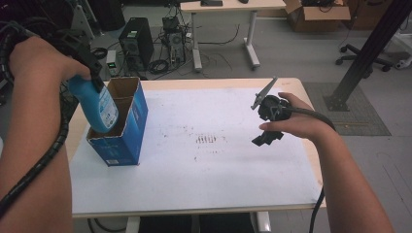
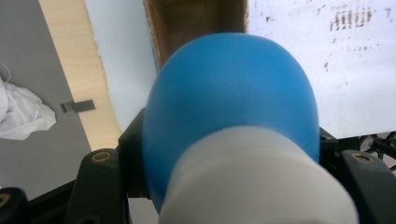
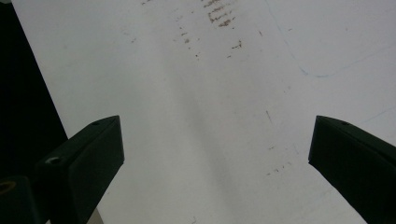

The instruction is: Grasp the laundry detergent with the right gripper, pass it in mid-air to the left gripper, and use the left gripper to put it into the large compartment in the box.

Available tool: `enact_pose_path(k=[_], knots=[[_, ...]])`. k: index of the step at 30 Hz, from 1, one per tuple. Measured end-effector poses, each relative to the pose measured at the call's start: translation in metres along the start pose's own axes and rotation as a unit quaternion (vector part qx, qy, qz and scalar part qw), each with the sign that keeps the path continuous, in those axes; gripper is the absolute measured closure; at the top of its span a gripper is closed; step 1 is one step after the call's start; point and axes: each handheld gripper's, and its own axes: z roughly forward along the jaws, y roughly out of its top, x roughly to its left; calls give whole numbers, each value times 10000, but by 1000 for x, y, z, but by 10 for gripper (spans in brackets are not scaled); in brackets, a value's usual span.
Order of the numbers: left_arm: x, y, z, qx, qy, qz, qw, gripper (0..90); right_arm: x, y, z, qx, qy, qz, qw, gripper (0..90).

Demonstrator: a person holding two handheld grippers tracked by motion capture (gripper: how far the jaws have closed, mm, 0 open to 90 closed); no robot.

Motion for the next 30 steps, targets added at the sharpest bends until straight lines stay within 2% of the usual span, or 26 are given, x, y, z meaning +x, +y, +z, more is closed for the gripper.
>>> enact_pose_path(k=[9,19,23,24,30], knots=[[3,6,29,95,12,-34,9999,382,3,4,1,34,33,-94,9999,35],[5,10,53,108,27,-31,9999,382,3,9,1,215,93,-174,9996,35],[3,12,61,43,130,-24,9999,383,3,11,2,205,98,-187,9996,35],[2,13,68,94,185,0,9998,383,2,12,2,195,108,-196,9996,35],[2,17,85,127,116,4,9999,383,3,13,3,179,117,-200,9996,36]])
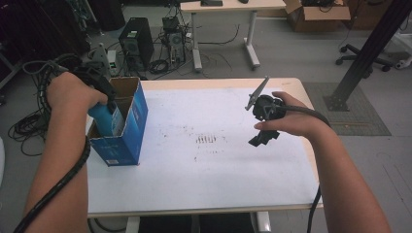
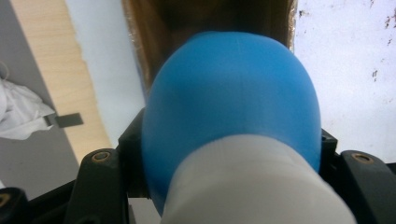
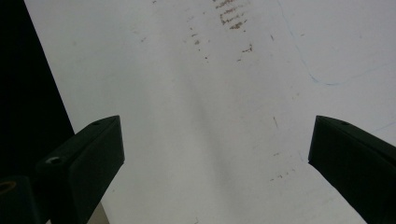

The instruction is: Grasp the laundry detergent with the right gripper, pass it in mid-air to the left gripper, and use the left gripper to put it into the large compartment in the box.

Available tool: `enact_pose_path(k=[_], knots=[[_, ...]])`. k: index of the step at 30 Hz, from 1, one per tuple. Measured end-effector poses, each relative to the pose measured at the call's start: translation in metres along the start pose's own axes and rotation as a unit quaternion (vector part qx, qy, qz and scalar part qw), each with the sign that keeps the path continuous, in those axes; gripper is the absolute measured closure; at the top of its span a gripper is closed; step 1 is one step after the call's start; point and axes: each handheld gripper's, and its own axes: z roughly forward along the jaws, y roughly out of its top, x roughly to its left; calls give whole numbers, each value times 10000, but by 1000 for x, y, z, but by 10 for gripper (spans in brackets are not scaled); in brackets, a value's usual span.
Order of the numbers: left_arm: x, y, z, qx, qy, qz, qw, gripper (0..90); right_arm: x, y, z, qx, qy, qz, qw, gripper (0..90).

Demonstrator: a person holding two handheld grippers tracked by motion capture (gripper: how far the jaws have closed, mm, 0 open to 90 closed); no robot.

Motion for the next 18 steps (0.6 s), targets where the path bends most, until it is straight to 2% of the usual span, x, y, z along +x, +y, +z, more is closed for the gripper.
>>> enact_pose_path(k=[3,18], knots=[[0,2,7,-83,-17,-20,10000,383,1,-1,1,-44,-4,-3,10000,35],[-1,9,45,35,33,-13,10000,383,6,-5,1,-134,-39,27,9999,35]])
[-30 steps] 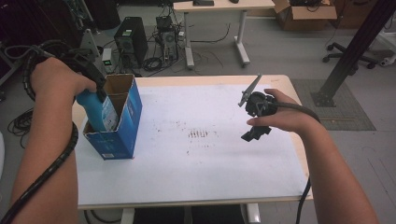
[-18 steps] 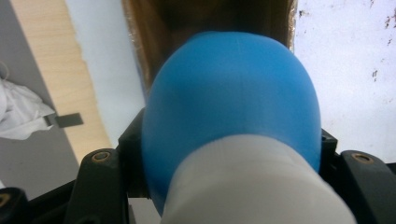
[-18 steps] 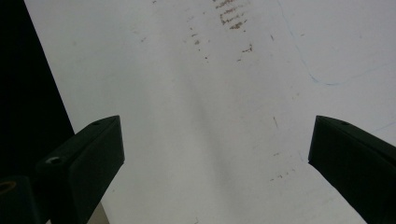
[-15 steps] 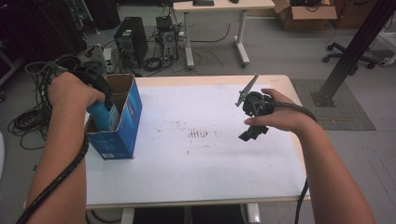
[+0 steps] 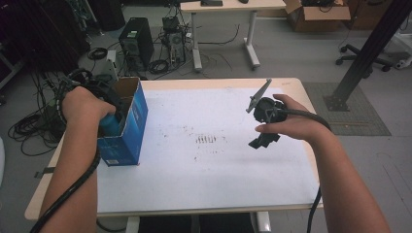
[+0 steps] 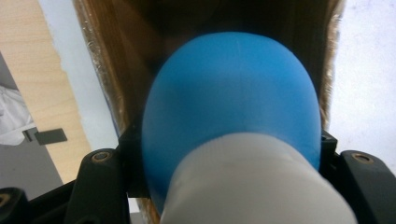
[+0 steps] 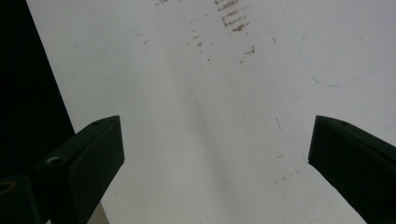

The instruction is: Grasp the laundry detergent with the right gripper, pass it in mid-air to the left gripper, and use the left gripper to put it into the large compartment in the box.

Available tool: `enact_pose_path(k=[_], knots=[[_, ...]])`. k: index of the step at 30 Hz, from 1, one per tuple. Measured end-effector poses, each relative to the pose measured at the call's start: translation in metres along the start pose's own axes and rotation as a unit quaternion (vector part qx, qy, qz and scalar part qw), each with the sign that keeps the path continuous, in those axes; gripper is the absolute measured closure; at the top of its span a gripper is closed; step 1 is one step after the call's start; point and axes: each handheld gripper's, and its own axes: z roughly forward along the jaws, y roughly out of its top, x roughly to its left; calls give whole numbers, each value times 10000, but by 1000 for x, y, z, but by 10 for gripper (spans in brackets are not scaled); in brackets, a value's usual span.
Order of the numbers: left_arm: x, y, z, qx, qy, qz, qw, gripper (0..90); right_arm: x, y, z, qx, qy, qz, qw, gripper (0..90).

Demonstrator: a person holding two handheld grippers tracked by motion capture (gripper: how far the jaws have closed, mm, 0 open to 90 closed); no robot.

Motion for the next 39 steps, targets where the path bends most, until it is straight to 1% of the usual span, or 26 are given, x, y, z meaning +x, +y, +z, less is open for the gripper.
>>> enact_pose_path(k=[4,7,11,16,19,22,31,39], knots=[[1,1,9,36,-51,-2,10000,383,0,0,1,8,3,-2,10000,35],[1,1,15,68,-24,1,10000,383,1,0,2,8,6,-11,10000,35],[1,2,22,116,-26,-15,9999,383,2,0,3,-83,27,-17,10000,34],[3,3,28,152,-20,-20,9999,383,2,0,5,-55,33,-22,10000,36],[3,4,28,140,-32,-19,9999,383,1,-1,5,-53,27,-15,10000,35],[3,4,29,163,-21,-7,9999,382,1,-3,3,-129,30,22,9999,35],[3,3,29,168,-13,2,9999,380,0,-4,3,-124,37,-6,9999,35],[2,2,29,110,13,4,9999,380,0,-5,5,-118,50,24,9999,36]])
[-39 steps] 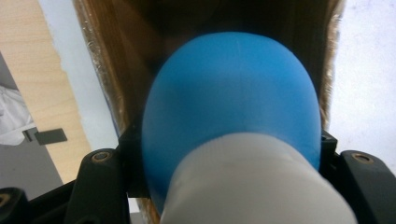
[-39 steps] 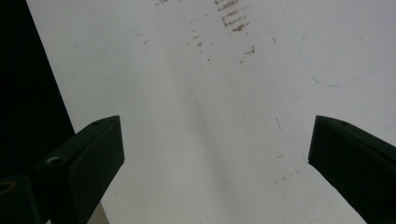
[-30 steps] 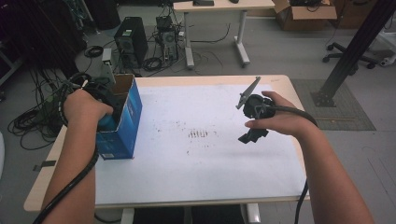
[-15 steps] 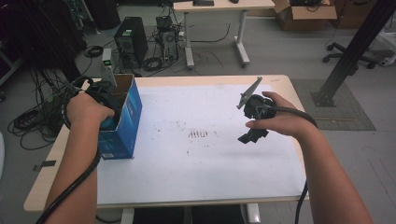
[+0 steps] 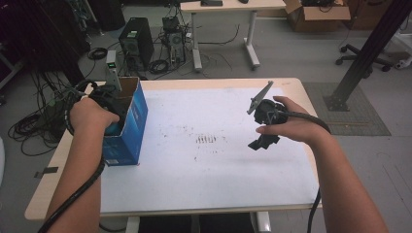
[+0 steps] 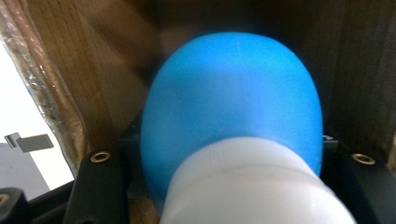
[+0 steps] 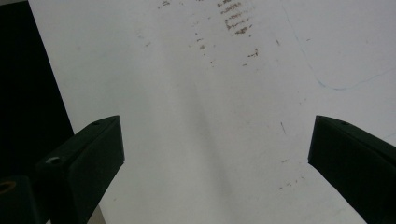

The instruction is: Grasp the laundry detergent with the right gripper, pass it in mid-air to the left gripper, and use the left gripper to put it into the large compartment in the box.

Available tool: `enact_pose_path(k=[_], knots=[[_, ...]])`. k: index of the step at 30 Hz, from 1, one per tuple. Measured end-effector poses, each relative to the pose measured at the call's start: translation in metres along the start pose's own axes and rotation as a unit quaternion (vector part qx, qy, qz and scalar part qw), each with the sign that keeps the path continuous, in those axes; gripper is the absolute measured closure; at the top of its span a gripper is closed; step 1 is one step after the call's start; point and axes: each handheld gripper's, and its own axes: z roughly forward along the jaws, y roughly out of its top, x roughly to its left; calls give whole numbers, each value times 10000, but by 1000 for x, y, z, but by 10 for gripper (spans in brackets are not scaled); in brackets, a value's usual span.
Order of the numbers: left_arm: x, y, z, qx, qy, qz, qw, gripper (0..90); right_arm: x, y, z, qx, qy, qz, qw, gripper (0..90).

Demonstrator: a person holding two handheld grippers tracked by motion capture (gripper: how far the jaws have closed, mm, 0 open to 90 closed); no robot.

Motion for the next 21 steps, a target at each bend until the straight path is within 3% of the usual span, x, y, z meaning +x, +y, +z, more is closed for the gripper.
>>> enact_pose_path(k=[7,10,13,21], knots=[[0,0,0,-12,0,18,10000,378,0,-1,-1,-4,-21,0,10000,35],[-1,0,0,-71,36,137,9999,364,0,-1,-1,-10,-26,1,10000,35],[-2,-1,1,-35,20,123,9999,316,0,-1,-2,-17,-30,-10,10000,35],[-5,-4,-6,-119,122,138,9998,298,2,-1,-2,-41,-25,-44,10000,35]])
